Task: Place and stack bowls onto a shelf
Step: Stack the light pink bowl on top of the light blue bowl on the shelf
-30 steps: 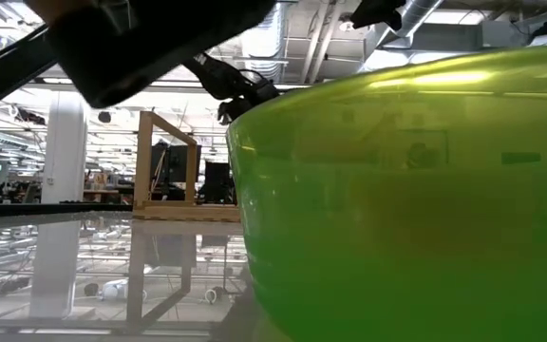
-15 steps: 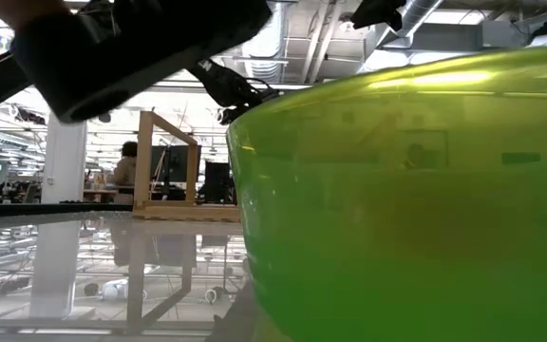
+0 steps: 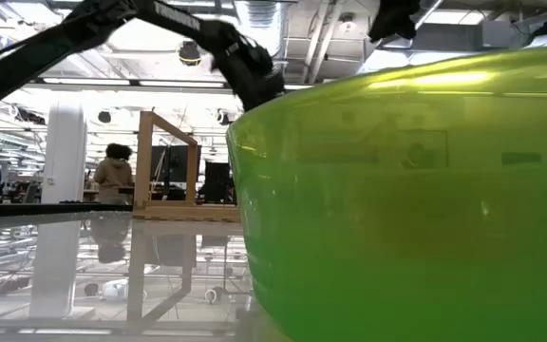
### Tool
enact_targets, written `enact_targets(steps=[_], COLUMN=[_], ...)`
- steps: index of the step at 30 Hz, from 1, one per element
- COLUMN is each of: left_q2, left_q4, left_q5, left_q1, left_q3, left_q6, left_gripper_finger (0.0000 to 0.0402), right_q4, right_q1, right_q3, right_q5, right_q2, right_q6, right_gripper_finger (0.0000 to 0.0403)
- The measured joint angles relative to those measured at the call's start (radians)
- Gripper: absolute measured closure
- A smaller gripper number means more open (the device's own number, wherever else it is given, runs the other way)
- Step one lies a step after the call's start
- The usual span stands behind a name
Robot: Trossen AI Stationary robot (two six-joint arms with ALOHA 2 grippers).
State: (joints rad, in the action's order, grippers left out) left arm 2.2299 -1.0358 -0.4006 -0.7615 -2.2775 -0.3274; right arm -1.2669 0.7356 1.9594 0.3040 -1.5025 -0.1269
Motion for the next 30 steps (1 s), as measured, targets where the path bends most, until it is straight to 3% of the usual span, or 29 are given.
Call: enact_targets(steps=[4,6,18,26,30], left_q2=[-0.083,-0.117,-0.156,-0.153,-0.151], left_q4=[-0.08,-0.127,-0.397,-0.328,-0.281], left_q5=[-0.249,-0.301,-0.166,-0.019,-0.002], left_q1=[-0.001,0.025,0.357,0.516,0.574], left_q3=[-0.038,-0.038,-0.034,-0.034,0.008], left_q6=[-0.021,-0.043,-0.122,0.016,0.081], left_gripper_finger=[0.0203,0.0203,0.0203,0.0203,0.0203], right_q4=[-0.153,-0.177,-0.184,-0.22,-0.24], right_q1=[-0.024,-0.047,-0.121,-0.12,-0.118], right_q3=[-0.001,0.0,-0.001,-0.001,-0.001], right_q5=[0.006,0.006,0.006,0.005,-0.001], right_q2=[-0.008,-0.009,-0.016,-0.016,-0.016], right_q6=[-0.001,0.006,-0.004,0.03,0.033], right_gripper_finger=[0.0284,0.0284,0.0284,0.0284,0.0284])
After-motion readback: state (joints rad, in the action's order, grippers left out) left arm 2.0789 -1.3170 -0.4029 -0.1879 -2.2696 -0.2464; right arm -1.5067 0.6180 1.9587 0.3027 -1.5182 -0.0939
